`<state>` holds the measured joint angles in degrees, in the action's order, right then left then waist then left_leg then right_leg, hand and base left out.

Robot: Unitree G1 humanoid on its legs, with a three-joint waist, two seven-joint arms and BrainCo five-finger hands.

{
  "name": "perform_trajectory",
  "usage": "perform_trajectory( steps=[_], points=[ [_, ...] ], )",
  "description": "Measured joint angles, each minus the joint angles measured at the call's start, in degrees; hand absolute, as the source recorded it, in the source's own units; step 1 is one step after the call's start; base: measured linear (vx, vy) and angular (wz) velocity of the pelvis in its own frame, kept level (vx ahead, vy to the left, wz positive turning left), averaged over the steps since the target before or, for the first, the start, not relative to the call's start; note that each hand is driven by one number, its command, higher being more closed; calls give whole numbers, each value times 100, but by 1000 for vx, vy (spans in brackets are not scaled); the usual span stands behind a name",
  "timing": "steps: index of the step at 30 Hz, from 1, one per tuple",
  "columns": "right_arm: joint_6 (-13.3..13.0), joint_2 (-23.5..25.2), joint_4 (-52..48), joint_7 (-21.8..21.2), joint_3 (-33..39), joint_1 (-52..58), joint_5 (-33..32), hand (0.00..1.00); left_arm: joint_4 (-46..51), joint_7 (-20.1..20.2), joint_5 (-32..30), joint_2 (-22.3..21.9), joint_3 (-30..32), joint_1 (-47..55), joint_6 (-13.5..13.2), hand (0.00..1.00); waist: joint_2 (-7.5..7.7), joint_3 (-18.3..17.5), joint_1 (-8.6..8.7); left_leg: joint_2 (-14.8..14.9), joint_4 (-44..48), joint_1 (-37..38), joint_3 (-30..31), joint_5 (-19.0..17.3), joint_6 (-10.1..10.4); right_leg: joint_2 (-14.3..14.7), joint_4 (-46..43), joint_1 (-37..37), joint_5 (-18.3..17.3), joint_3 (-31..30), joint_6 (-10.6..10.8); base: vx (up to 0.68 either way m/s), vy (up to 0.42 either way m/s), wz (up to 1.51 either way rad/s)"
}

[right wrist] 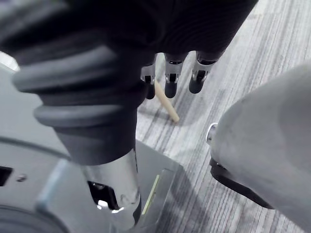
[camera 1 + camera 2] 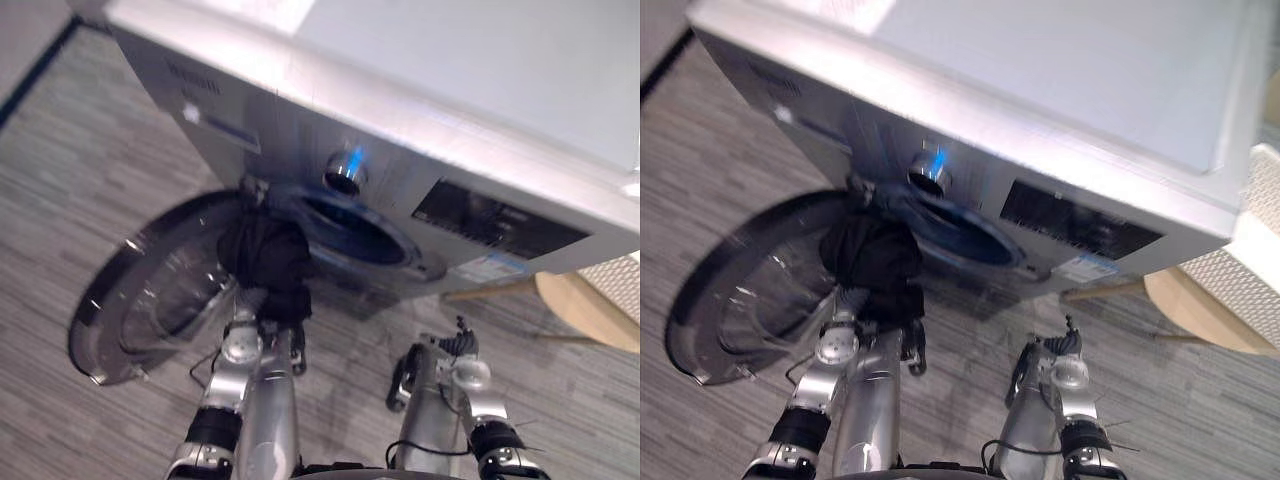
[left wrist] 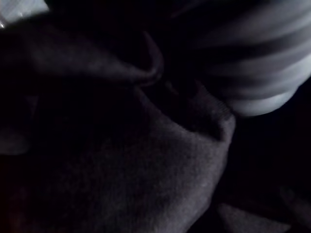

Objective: Pick up the laundry basket with both hands and put the clothes into the washing machine.

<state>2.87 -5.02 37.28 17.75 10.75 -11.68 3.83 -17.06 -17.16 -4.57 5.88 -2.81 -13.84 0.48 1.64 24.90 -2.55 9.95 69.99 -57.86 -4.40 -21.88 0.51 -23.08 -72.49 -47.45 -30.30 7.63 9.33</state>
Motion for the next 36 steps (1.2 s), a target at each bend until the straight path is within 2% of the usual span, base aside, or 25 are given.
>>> perform_trajectory(
  steps=[7,11,18,20,24,25,32,36],
  points=[
    [-71,-141,-728,344,105,-312,-119,0,438,-338,44,-90,-219,-1066,14,100,94,143,-6,-80,1509,-2202,507,-46,44,-99,-1890,-2047,-592,-321,-136,-100,-93,15],
    [-194,-359,-946,419,270,-388,-162,0,558,-519,58,-110,-536,-1627,30,100,134,148,-10,-93,2132,-2951,735,-74,87,-43,-2632,-2698,-844,-480,-204,-78,-109,4],
    [-407,-428,-1112,488,338,-412,-228,0,556,-591,14,-62,-1280,-3325,40,100,215,132,67,2,2394,-3348,863,-16,185,223,-2998,-3134,-905,-616,-263,-69,-70,-7],
    [-457,-341,-1114,486,338,-424,-227,0,463,-677,-128,18,-1424,-4011,35,100,294,112,176,76,2407,-3379,880,4,220,309,-3011,-3199,-893,-626,-289,-24,-59,-16],
    [-489,-165,-1063,492,337,-423,-269,0,-136,-822,-296,172,-1505,-4962,44,100,469,55,276,268,2419,-3392,913,21,227,509,-2960,-3285,-834,-616,-384,-11,-62,-25],
    [-529,-79,-1079,500,336,-423,-287,0,-304,-931,-417,337,-1527,-5226,54,0,476,51,353,343,2424,-3416,932,19,229,575,-2922,-3302,-807,-589,-395,1,-64,-31],
    [-761,89,-1195,571,337,-459,-361,0,-1622,-895,-1269,806,-1538,-6304,379,0,526,19,496,498,2526,-3631,1030,-19,276,718,-2932,-3499,-752,-488,-464,10,-39,-15],
    [-789,88,-1189,577,342,-466,-444,0,-2148,-524,-1643,1031,-1448,-6342,598,0,527,19,503,518,2596,-3634,1040,-98,278,737,-2934,-3499,-752,-499,-464,29,-19,-6]
  ],
)
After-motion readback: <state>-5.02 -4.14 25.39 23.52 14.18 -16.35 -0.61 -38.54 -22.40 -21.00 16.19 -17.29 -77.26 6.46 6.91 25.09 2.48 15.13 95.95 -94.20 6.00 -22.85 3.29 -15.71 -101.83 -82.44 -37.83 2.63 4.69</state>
